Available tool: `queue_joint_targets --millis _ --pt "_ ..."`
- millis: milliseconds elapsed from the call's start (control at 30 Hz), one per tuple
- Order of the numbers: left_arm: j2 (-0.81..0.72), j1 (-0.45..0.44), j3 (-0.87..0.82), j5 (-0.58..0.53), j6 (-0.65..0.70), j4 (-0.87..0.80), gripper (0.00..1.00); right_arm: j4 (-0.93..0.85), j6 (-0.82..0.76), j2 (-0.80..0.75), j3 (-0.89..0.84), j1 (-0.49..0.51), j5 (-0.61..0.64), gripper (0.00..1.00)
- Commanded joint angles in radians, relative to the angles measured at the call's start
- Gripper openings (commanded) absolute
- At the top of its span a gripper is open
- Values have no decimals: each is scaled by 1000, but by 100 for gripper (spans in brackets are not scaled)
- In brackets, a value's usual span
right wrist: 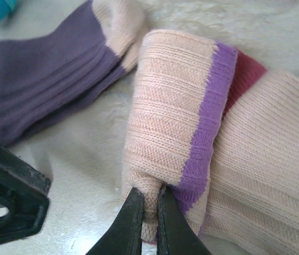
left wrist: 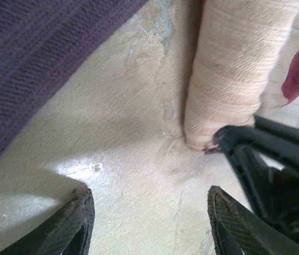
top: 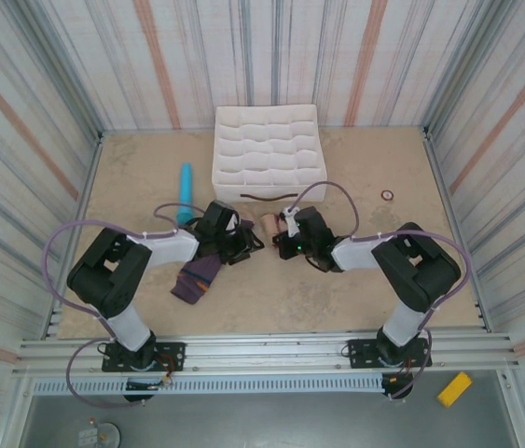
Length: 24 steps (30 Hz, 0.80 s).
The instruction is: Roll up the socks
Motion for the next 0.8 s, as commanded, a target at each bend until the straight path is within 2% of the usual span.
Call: queue_joint_targets --millis 0,167,500,767 --pt "-36 -3 -14 -29 3 -17 59 -148 152 90 -85 -86 -232 0" --pt "-22 -3 -15 -25 2 -11 57 -56 263 132 -124 -195 -410 0" --pt "21 -6 70 -29 75 -1 54 -74 434 207 -113 -343 -569 0" --pt "96 -64 270 -118 208 -122 58 -107 527 238 -124 -406 -559 0"
